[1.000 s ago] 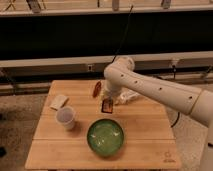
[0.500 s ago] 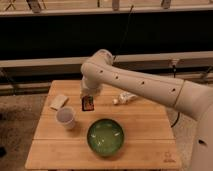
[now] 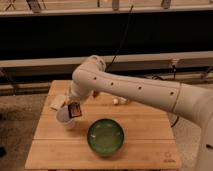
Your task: Place the eraser in the ceramic cup
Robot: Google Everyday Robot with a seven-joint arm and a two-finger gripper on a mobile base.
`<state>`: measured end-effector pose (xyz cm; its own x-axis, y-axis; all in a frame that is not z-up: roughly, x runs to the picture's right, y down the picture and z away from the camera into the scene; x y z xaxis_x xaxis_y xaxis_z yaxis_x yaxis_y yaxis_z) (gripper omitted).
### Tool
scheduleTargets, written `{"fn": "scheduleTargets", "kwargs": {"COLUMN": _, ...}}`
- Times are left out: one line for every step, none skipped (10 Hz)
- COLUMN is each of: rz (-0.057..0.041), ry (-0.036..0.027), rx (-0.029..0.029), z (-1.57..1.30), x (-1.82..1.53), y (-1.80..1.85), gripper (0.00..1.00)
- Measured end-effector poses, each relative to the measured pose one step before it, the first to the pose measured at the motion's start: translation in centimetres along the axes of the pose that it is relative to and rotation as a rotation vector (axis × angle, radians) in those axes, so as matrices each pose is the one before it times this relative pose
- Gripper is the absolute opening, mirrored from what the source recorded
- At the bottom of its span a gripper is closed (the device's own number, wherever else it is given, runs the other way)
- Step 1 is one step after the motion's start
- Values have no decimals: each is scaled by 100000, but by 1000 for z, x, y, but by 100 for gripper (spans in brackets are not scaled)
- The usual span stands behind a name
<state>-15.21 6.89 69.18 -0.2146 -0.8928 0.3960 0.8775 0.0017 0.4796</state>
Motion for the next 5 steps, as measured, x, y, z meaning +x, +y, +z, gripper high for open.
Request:
{"fn": "scheduleTargets", "kwargs": {"rz": -1799, "ry": -729, "rx": 3280, "z": 843, "x": -508, "y": -751, "gripper": 1}}
{"fn": "scheduleTargets", "kwargs": {"rz": -1168, "ry": -1029, "rx": 1369, "z": 731, "x": -201, "y": -407, "gripper": 6}}
{"fn": "scheduleTargets", "kwargs": {"rz": -1105, "ry": -1170, "rx": 539, "z": 711, "x": 72, "y": -455, "gripper": 14}}
{"fn": "scheduleTargets", "kwargs": {"rz": -1368, "ry": -1164, "rx": -437, "z": 700, "x": 125, "y": -511, "gripper": 24}}
{"fn": "scheduleTargets", "kwargs": {"rz": -1448, "ry": -1053, "rx": -1301, "z": 553, "x": 291, "y": -218, "gripper": 36}}
